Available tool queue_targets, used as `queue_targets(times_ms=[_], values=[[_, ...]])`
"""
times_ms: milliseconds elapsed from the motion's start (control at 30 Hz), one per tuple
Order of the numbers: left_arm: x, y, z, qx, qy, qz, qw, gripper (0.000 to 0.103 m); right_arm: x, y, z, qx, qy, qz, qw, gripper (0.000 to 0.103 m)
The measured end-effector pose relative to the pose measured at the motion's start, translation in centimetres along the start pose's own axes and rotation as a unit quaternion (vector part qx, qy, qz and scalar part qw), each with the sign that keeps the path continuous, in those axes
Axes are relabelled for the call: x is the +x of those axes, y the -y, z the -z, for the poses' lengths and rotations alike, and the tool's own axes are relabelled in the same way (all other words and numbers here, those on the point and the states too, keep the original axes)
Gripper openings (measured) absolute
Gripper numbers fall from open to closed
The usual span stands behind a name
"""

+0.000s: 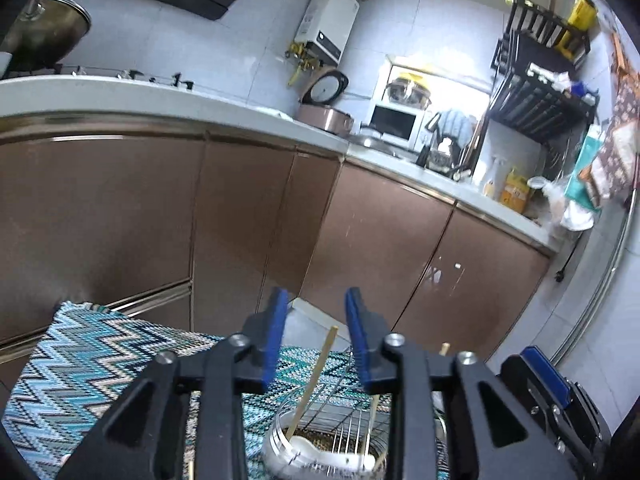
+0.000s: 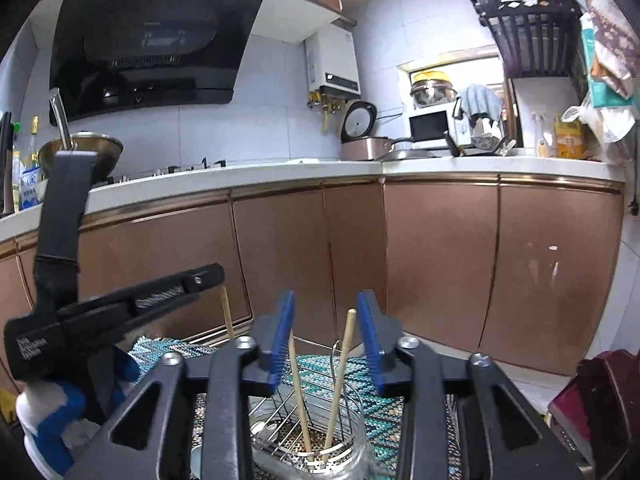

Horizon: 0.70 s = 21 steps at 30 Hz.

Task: Organize utensils
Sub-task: 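Drop the chopstick into the wire holder with the left tool while the right tool drops its chopstick in, then withdraw both open tools up from the wire holder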

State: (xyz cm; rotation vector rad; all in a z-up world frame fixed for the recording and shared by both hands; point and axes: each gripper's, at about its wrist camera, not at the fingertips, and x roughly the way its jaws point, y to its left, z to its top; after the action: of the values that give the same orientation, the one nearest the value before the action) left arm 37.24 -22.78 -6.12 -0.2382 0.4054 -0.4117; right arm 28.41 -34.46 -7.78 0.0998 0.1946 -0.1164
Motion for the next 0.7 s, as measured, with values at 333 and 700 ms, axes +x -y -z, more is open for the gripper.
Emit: queue_targets(times_ms=[333,700], values=[[-13.5,-3.0,-3.1,0.006,0.047,-0.021,0.9987,0.04,-10.7,-1.9,-2.9,-0.001,0.034,0.035,0.999,0.073],[-29.5,-7.9,-4.2,0.0,0.091,-0.08,0.9926,0.051,-20.1,-5.4,-4.1,0.003,0.06,0.034,0.998,0.096]])
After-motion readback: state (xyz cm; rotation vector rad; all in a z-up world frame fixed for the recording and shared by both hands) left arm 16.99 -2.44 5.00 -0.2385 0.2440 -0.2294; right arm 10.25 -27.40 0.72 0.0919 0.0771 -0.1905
